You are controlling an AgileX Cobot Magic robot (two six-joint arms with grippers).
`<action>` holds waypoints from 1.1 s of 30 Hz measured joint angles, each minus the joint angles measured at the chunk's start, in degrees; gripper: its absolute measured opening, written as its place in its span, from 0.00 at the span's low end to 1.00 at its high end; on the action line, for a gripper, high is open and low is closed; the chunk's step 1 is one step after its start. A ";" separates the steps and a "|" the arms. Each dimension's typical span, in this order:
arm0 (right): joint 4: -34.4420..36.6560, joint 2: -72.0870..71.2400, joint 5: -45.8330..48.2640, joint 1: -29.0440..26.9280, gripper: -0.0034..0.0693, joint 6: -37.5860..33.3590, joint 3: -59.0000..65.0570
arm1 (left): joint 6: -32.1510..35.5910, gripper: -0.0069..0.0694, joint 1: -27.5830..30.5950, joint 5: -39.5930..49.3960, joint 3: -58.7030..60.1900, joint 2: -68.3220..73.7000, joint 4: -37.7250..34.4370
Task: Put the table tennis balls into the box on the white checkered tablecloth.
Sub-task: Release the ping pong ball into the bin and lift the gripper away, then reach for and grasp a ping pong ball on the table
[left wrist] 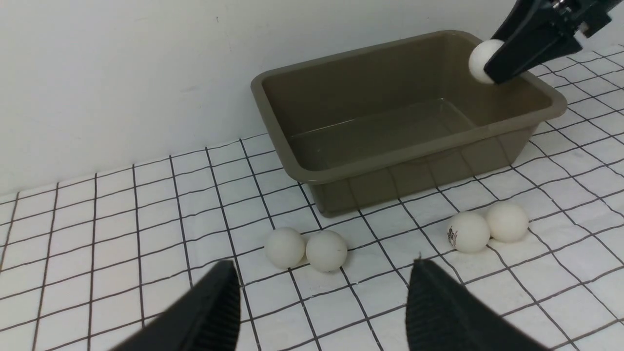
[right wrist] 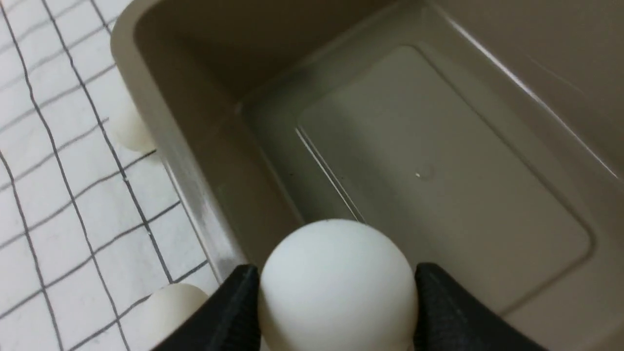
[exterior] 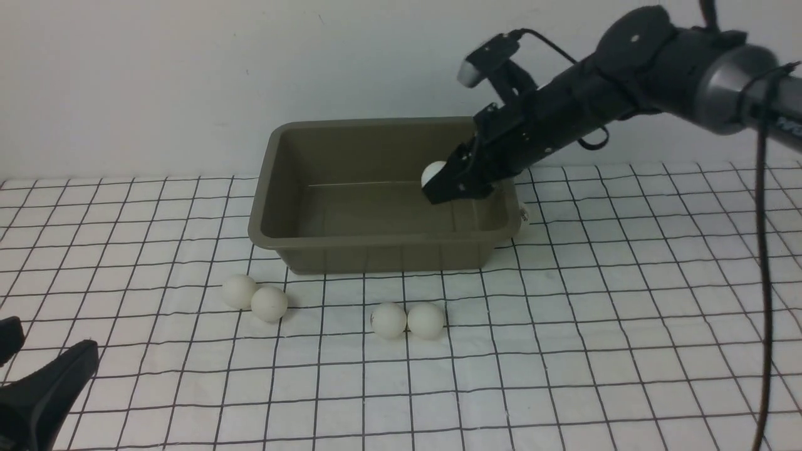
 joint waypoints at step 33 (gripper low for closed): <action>4.42 5.36 8.75 -21.19 0.69 -26.19 -1.72 | 0.01 0.63 0.00 2.39 0.00 0.00 0.00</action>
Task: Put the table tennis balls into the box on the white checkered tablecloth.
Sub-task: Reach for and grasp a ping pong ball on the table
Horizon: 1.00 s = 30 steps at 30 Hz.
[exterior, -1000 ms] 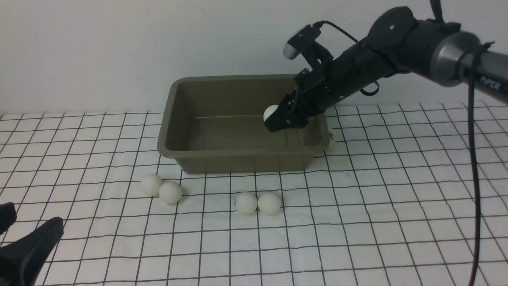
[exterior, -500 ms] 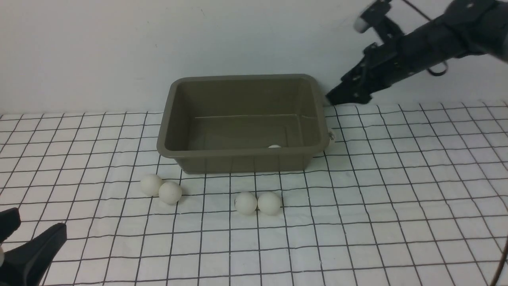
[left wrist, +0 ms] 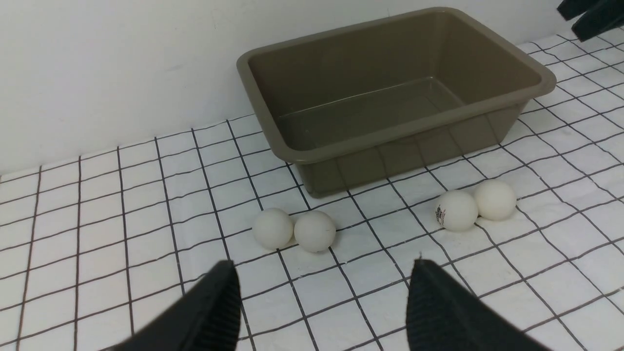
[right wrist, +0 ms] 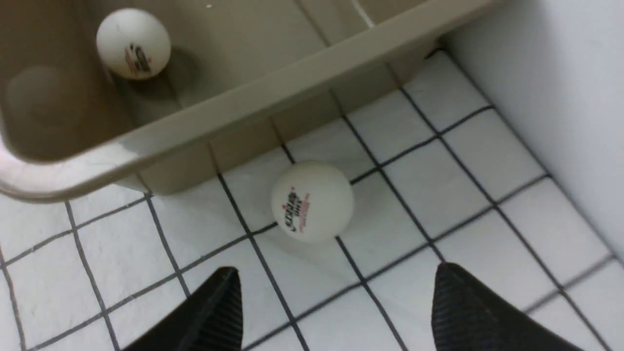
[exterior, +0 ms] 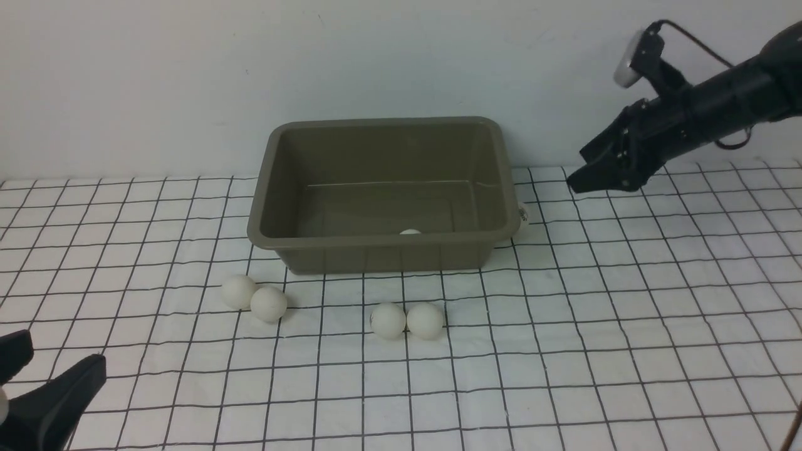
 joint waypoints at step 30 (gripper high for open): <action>-4.28 8.38 -19.48 10.75 0.54 2.99 -0.11 | 1.74 0.63 0.00 0.36 0.00 0.05 0.04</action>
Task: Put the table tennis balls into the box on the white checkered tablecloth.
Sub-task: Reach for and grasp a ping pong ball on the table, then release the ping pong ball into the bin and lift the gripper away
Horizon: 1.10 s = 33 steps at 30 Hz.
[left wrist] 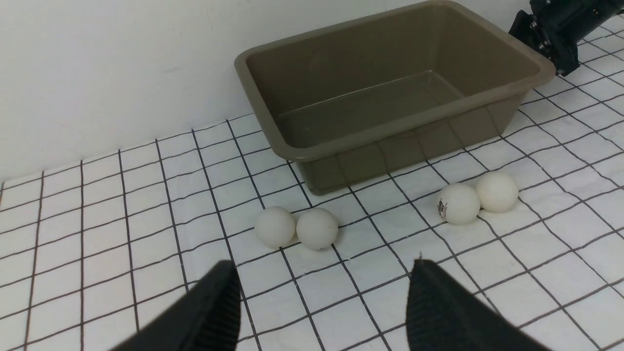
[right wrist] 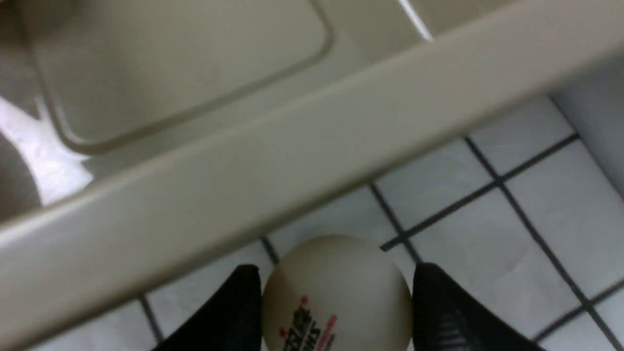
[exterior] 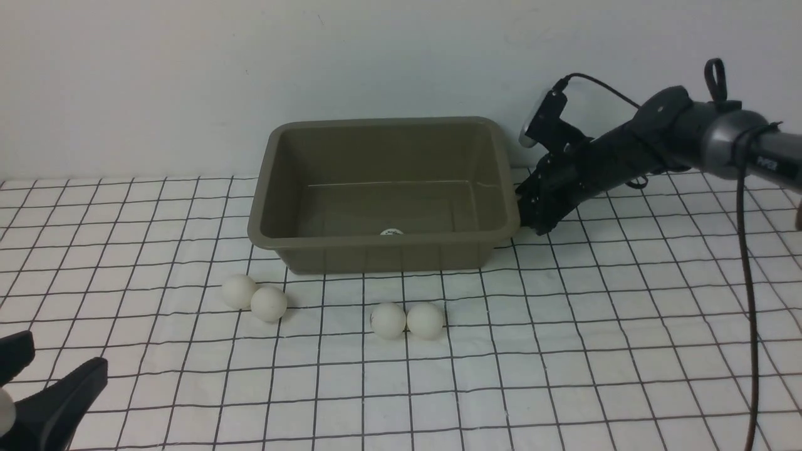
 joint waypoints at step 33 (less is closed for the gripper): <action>10.90 -11.53 5.26 6.80 0.74 11.38 -0.10 | 0.05 0.63 0.00 -0.05 0.00 0.00 0.00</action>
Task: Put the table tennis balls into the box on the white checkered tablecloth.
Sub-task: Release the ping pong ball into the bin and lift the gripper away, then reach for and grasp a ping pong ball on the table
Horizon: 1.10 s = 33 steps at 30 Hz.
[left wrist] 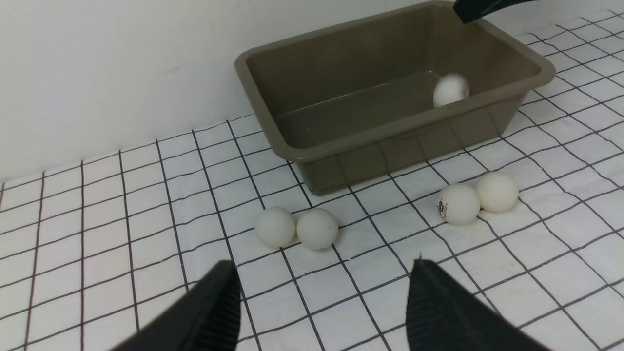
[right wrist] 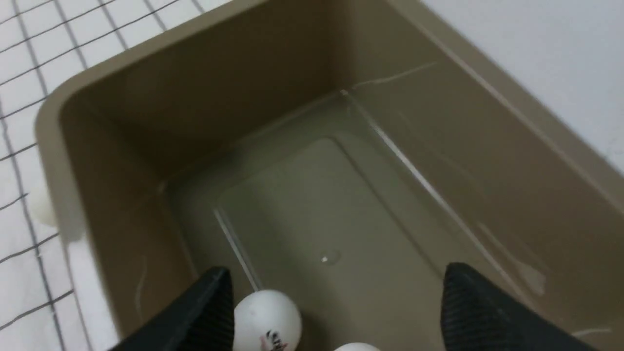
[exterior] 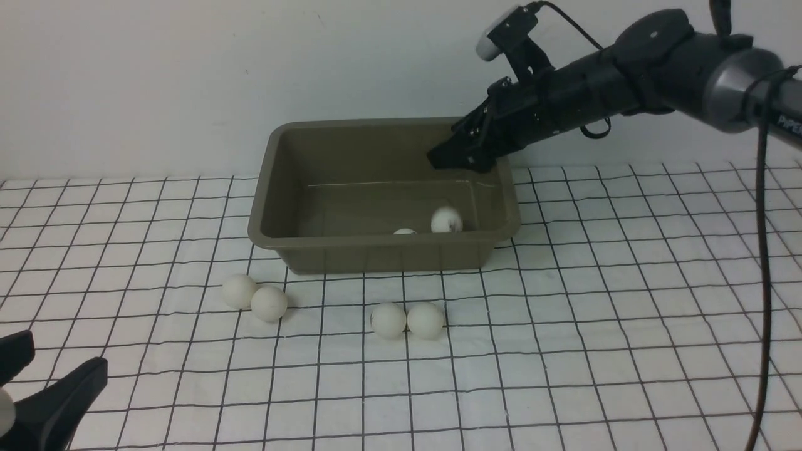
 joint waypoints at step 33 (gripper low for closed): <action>-33.20 -31.40 17.74 7.70 0.74 35.91 21.80 | 0.20 0.63 0.00 1.57 0.00 0.00 -0.69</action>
